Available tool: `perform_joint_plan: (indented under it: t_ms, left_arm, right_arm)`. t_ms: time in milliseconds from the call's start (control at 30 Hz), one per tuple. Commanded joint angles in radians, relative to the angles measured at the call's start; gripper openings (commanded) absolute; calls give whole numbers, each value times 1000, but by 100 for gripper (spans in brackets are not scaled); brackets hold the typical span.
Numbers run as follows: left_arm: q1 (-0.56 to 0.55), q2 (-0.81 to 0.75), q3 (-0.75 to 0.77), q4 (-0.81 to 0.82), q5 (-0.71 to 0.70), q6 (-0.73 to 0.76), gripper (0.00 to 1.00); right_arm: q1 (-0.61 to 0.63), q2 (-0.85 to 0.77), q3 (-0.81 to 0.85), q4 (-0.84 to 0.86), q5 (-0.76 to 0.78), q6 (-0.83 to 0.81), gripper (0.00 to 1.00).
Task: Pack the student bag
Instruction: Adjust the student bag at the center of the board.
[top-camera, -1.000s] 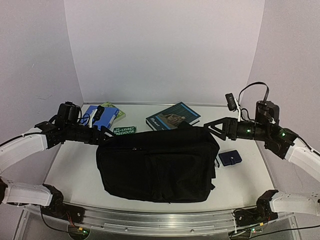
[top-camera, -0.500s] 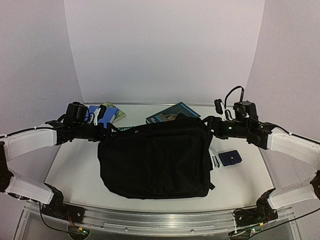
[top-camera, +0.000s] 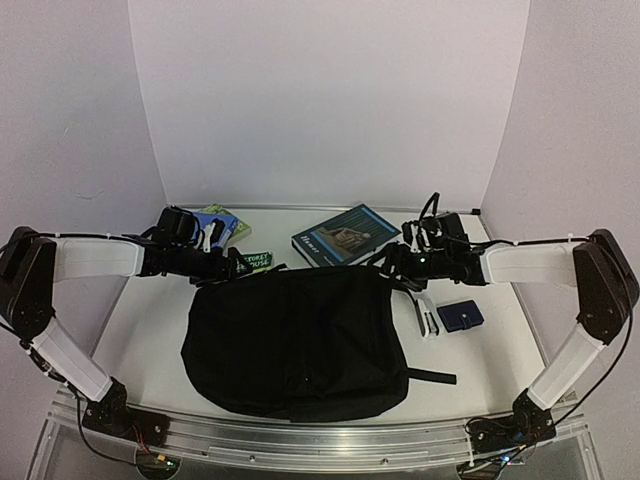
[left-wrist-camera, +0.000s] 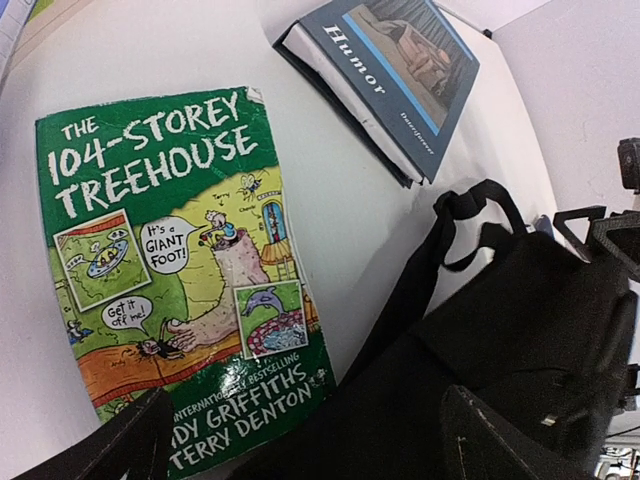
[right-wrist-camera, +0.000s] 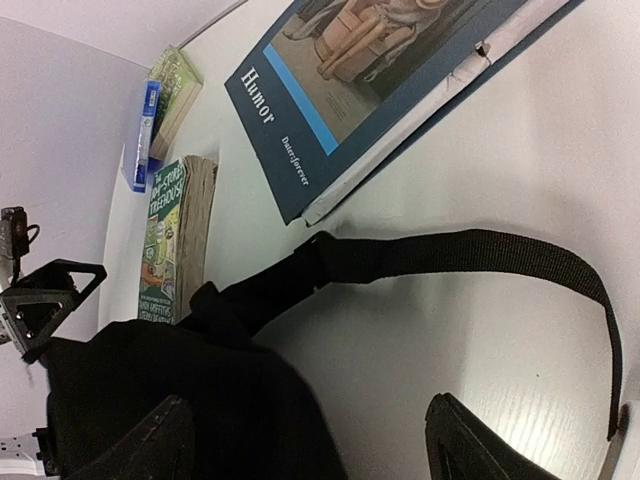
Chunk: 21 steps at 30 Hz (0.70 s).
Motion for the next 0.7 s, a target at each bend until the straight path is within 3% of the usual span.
perform_joint_plan:
  t_ms: [0, 167, 433, 567, 667]
  left_arm:
    - [1, -36, -37, 47, 48, -29, 93]
    - [2, -96, -47, 10, -41, -9, 95]
    - [19, -213, 87, -245, -234, -9, 100]
    - [19, -314, 45, -349, -207, -108, 100]
    - [19, -415, -93, -288, -101, -256, 100]
  right_arm:
    - [9, -78, -57, 40, -1, 32, 80]
    - [9, -136, -75, 6, 86, 17, 84]
    - [17, -218, 11, -205, 109, -116, 91]
    - [57, -266, -33, -243, 46, -104, 88]
    - [112, -289, -84, -245, 33, -61, 83]
